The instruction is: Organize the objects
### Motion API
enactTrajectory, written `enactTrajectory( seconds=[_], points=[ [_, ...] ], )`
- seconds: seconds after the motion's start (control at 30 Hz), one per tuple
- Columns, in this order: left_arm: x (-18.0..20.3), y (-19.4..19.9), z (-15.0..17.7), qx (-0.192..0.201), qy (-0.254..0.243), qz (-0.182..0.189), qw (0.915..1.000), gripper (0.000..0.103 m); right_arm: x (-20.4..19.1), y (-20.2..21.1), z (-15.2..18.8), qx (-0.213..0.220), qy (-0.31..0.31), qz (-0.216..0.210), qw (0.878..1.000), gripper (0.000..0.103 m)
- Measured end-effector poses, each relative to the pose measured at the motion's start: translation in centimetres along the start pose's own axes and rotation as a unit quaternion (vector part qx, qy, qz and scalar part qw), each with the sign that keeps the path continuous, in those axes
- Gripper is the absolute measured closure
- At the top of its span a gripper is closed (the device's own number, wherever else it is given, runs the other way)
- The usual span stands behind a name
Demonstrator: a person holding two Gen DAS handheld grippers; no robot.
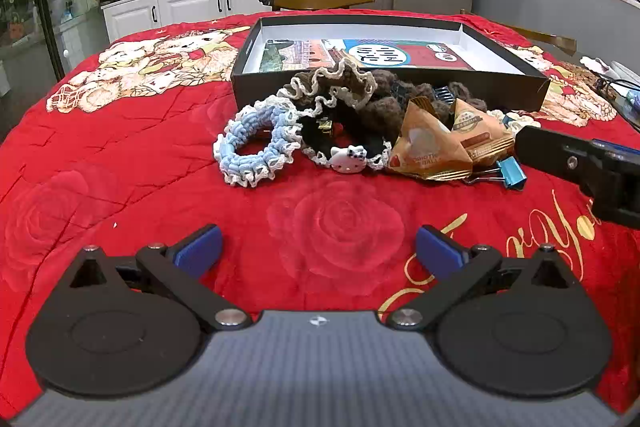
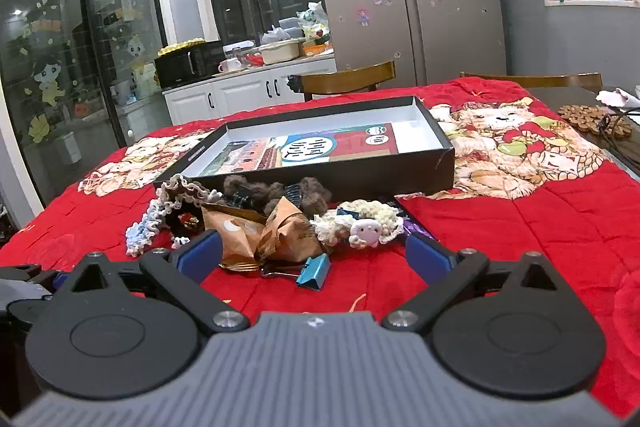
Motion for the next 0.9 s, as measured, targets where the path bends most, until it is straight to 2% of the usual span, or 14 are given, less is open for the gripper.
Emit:
enactTrajectory(
  seconds=[0.13,0.3,0.37,0.5,0.53,0.6,0.73,0.9],
  points=[
    [-0.2,0.2,-0.3,0.008,0.005,0.014,0.9999,0.000,-0.5,0.2,-0.2,0.007,0.001,-0.010,1.000,0.001],
    [-1.7,0.8,-1.5,0.049,0.046,0.013,0.9976,0.001,-2.0,0.6,-1.2,0.029,0.000,-0.055,0.998,0.001],
    [-2.2,0.9,-2.1,0.058,0.045,0.007,0.9972,0.004,-2.9,0.6,-1.8,0.028,0.007,-0.077,0.997,0.006],
    [-2.6,0.6,-4.0,0.076,-0.006,0.001,0.9971,0.013,-4.6,-0.2,-2.7,0.003,0.009,-0.095,0.995,0.016],
    [-2.7,0.3,-4.3,0.075,-0.005,0.004,0.9971,0.017,-5.0,-0.5,-2.8,-0.003,0.005,-0.099,0.995,0.021],
    [-3.1,-0.5,-5.0,0.068,0.004,0.010,0.9976,0.022,-5.6,-1.4,-3.1,-0.014,-0.007,-0.107,0.994,0.025],
    [-3.2,-2.5,-5.4,0.044,0.002,0.021,0.9988,0.045,-6.4,-3.3,-3.6,-0.029,-0.015,-0.106,0.994,0.032],
    [-3.8,-3.8,-4.3,0.045,0.009,0.023,0.9987,0.051,-6.3,-5.1,-2.0,-0.045,-0.025,-0.111,0.992,0.038]
  ],
)
Point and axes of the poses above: each gripper's, at about its wrist camera, not at the fingertips, and y roughly against the way its jaws point, x to its right, z to its underside, the point moved 10 cm from there along -y, roughly the way its jaws point, and after that the axes turned 15 degrees about x, right-handed, at the moved point
